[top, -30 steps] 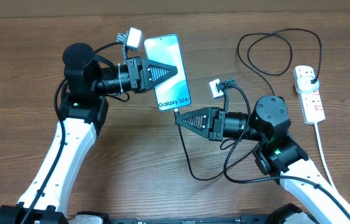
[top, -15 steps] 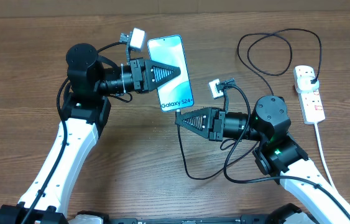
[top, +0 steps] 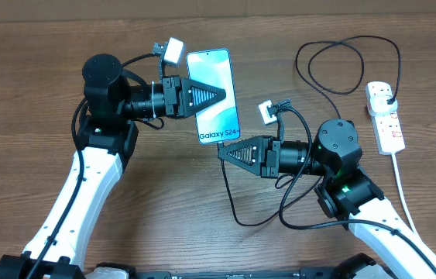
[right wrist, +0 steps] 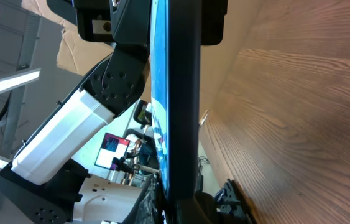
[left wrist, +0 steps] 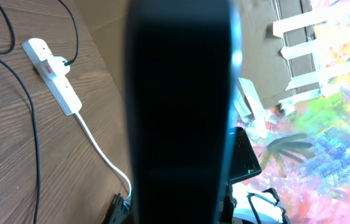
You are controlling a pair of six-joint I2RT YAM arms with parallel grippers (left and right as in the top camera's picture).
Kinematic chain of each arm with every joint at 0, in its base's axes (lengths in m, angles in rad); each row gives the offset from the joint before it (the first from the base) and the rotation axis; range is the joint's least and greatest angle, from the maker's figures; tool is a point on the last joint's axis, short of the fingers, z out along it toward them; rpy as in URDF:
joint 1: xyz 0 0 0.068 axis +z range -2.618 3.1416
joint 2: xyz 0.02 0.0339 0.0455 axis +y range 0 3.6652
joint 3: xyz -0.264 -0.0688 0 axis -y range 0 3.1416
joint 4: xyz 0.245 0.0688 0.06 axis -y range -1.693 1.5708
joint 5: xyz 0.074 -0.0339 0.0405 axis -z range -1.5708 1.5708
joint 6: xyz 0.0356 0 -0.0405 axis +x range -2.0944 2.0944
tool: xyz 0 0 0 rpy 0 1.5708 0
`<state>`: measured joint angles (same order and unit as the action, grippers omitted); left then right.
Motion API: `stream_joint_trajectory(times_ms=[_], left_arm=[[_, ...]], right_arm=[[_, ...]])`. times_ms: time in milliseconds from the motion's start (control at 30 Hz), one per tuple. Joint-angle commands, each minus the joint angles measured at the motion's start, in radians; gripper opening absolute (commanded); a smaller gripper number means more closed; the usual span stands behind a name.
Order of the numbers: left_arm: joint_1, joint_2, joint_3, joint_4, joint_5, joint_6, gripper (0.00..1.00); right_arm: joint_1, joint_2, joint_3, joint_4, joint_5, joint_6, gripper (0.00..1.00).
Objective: Plug charger to phone and switch on socket
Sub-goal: 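Lower the phone with attached plug toward the table using both grippers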
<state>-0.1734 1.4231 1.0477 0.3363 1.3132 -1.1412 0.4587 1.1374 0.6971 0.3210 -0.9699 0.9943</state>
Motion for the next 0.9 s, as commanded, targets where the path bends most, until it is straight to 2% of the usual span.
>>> stream_joint_trajectory(times_ms=[0,333,667,867], left_arm=[[-0.031,-0.021,0.013,0.001,0.144,0.02,0.04],[-0.031,-0.021,0.013,-0.002,0.151,0.036,0.04],[-0.031,-0.021,0.013,-0.205,0.142,0.174,0.04],[-0.031,-0.021,0.013,-0.213,0.14,0.177,0.04]], right_arm=[[-0.024,-0.001,0.009,0.014,0.106,0.001,0.04],[-0.024,-0.001,0.009,0.015,0.124,0.0,0.04],[-0.024,-0.001,0.009,0.015,0.161,0.0,0.04],[-0.024,-0.001,0.009,0.014,0.162,0.001,0.04]])
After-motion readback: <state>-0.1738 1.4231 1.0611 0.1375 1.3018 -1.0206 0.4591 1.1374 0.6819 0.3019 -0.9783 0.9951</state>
